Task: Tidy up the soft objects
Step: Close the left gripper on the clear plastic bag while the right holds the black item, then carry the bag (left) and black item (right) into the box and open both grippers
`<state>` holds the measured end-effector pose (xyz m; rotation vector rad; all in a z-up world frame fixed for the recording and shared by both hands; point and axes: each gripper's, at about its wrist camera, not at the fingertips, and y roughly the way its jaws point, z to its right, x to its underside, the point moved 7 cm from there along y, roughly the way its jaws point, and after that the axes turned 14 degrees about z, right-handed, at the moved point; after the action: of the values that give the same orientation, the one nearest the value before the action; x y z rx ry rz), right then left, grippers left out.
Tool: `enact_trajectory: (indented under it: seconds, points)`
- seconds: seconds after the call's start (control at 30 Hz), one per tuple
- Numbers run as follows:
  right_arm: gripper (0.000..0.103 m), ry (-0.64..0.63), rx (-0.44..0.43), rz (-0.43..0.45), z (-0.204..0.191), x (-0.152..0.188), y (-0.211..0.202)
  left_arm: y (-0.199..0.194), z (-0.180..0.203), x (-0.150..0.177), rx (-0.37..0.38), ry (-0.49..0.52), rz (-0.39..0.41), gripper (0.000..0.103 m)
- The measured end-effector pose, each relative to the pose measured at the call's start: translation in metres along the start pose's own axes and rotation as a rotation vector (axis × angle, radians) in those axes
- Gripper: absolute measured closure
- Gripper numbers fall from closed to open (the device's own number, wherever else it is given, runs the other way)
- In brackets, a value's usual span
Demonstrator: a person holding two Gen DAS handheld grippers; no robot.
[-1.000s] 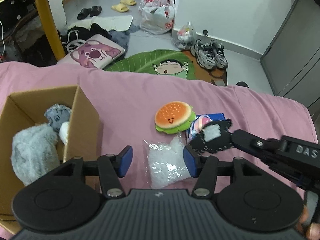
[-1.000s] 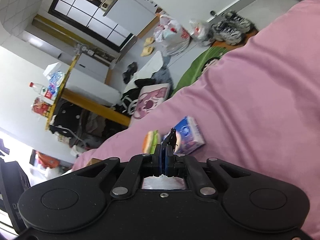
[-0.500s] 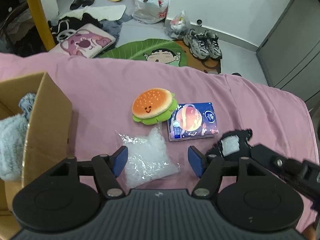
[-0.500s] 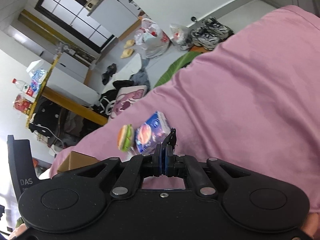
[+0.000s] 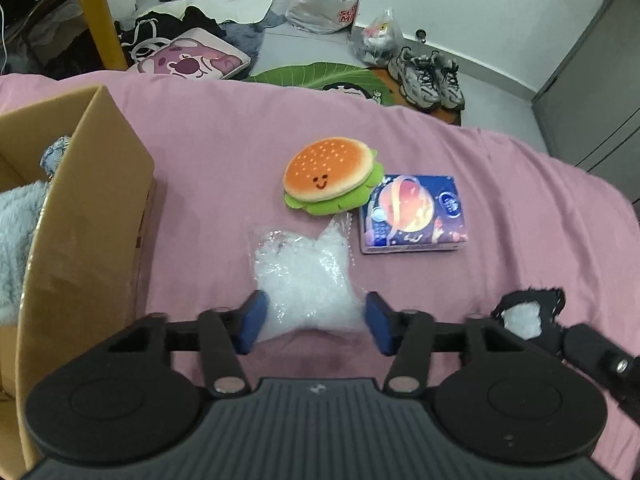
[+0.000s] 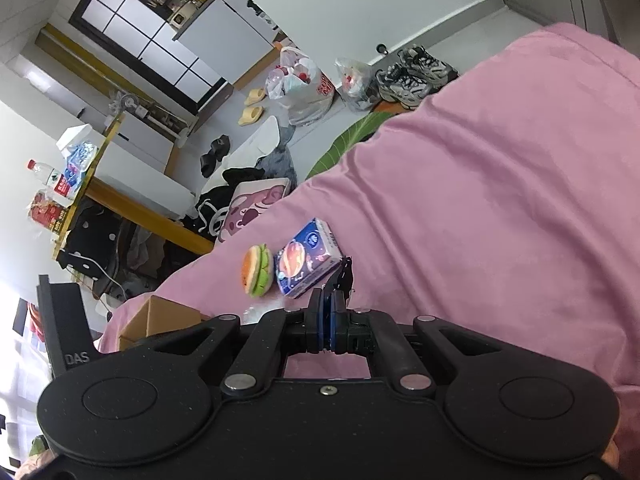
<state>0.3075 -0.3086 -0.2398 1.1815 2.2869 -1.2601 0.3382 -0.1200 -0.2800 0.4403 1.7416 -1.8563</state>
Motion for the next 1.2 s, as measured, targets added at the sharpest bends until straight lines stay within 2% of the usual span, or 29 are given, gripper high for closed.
enact_trajectory:
  seconds: [0.03, 0.07, 0.2, 0.73, 1.2]
  points:
    - [0.1, -0.005, -0.001, 0.002, -0.001, 0.001, -0.003, -0.004, 0.0, -0.002, 0.0, 0.003, 0.009, 0.063]
    - [0.1, -0.009, -0.002, 0.004, -0.003, 0.001, -0.005, -0.008, 0.001, -0.003, 0.004, 0.002, 0.014, 0.071]
    - [0.1, -0.038, -0.002, 0.021, -0.011, 0.001, -0.014, -0.023, 0.001, -0.006, 0.028, -0.011, 0.024, 0.078]
    - [0.1, -0.111, -0.044, 0.096, -0.056, -0.005, -0.047, -0.086, -0.008, -0.018, 0.106, -0.008, 0.129, 0.079]
    - [0.1, -0.178, -0.07, 0.138, -0.096, 0.0, -0.066, -0.13, -0.039, -0.032, 0.144, -0.043, 0.203, 0.079]
